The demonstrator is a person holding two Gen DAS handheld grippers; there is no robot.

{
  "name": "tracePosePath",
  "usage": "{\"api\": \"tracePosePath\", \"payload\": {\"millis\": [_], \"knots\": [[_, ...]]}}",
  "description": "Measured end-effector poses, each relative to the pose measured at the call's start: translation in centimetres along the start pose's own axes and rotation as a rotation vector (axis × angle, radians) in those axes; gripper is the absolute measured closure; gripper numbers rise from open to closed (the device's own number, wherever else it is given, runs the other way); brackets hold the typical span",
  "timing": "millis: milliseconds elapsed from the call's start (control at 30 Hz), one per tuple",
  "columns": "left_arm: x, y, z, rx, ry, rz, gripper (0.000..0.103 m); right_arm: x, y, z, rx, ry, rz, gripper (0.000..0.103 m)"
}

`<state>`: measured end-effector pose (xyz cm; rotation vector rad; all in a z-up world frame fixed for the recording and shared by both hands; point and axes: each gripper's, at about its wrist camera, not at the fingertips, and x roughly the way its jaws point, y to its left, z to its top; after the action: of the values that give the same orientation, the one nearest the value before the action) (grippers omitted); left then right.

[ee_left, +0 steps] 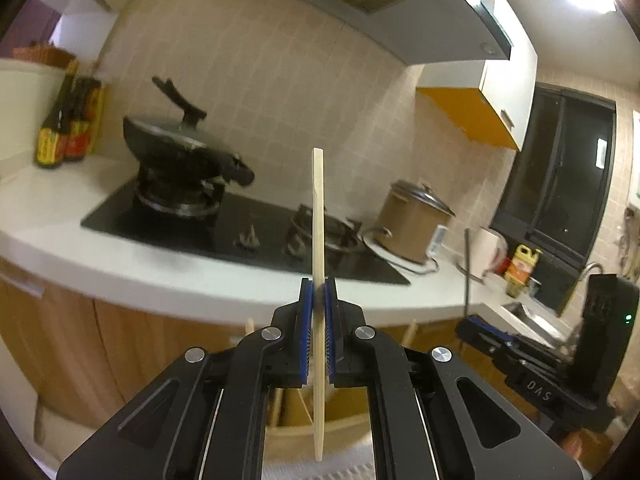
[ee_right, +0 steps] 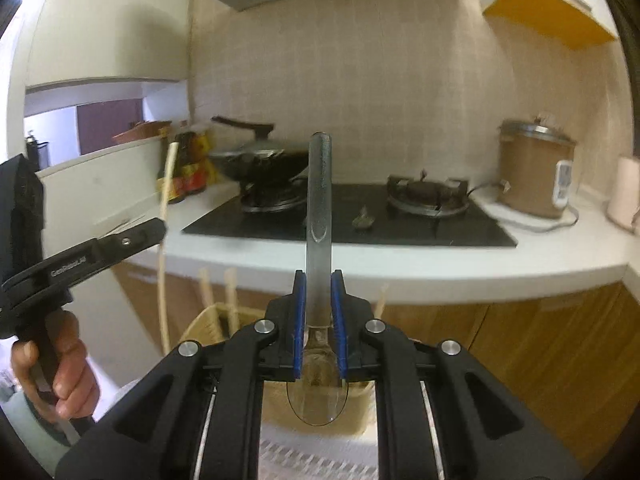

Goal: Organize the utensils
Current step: 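Carry the chopstick with the left tool while the right tool carries the clear spoon to the basket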

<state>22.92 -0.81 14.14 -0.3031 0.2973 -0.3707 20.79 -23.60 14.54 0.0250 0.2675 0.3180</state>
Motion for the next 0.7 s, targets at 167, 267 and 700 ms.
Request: {"api": "tracePosePath", "payload": {"millis": [167, 267, 700], "knots": [[2.6, 0.4, -0.4, 0.038, -0.049, 0.039, 0.100, 3.0, -0.9, -0.2, -0.035, -0.023, -0.041, 0.093], [4.1, 0.8, -1.1, 0.052, -0.055, 0.061, 0.100, 4.5, -1.5, -0.9, -0.044, -0.020, -0.041, 0.093], [5.0, 2.8, -3.1, 0.027, -0.068, 0.095, 0.099, 6.1, -2.5, -3.5, -0.007, -0.022, 0.012, 0.092]]}}
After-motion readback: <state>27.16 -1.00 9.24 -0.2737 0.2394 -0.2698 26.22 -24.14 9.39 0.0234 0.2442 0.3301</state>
